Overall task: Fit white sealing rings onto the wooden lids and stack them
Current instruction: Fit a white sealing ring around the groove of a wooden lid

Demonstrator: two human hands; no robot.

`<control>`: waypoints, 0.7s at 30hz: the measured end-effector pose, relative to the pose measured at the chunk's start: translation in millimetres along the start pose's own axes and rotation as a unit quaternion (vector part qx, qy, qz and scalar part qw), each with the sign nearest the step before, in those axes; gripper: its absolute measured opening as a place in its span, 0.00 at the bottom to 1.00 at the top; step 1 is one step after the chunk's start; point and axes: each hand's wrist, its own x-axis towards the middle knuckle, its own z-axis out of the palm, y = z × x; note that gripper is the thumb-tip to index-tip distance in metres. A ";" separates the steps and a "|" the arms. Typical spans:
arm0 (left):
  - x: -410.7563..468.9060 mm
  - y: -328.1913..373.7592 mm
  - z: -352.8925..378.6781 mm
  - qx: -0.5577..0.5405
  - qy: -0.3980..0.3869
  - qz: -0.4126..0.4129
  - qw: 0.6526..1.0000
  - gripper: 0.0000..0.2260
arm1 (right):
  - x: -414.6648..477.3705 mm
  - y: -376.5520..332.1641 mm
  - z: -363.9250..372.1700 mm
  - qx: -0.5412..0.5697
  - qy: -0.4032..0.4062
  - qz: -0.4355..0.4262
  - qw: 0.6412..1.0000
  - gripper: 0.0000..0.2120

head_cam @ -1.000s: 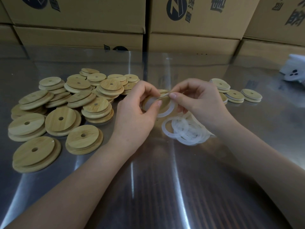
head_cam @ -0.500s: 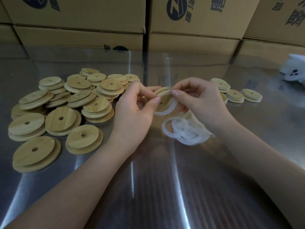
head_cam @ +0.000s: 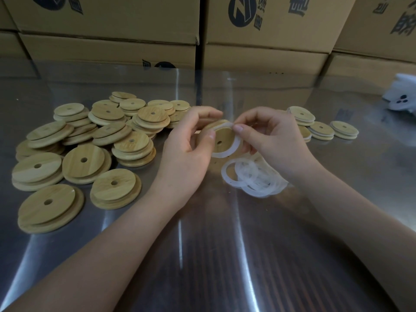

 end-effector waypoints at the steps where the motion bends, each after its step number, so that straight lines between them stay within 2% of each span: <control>1: -0.6 0.2 0.5 0.007 -0.007 -0.002 1.000 0.14 | -0.1 -0.1 0.3 -0.003 -0.001 0.001 1.000 0.06; 7: -1.9 -3.9 2.3 0.064 -0.027 0.004 0.998 0.16 | -0.6 -1.5 0.1 -0.024 -0.014 -0.018 0.999 0.06; 12: -0.4 -7.4 1.0 0.074 -0.009 0.003 0.997 0.17 | -1.8 -1.7 1.4 -0.026 -0.027 -0.020 0.999 0.06; 21: 4.8 -12.5 -1.9 -0.001 0.046 -0.056 0.997 0.19 | -3.4 3.4 10.2 0.011 -0.007 0.047 0.999 0.04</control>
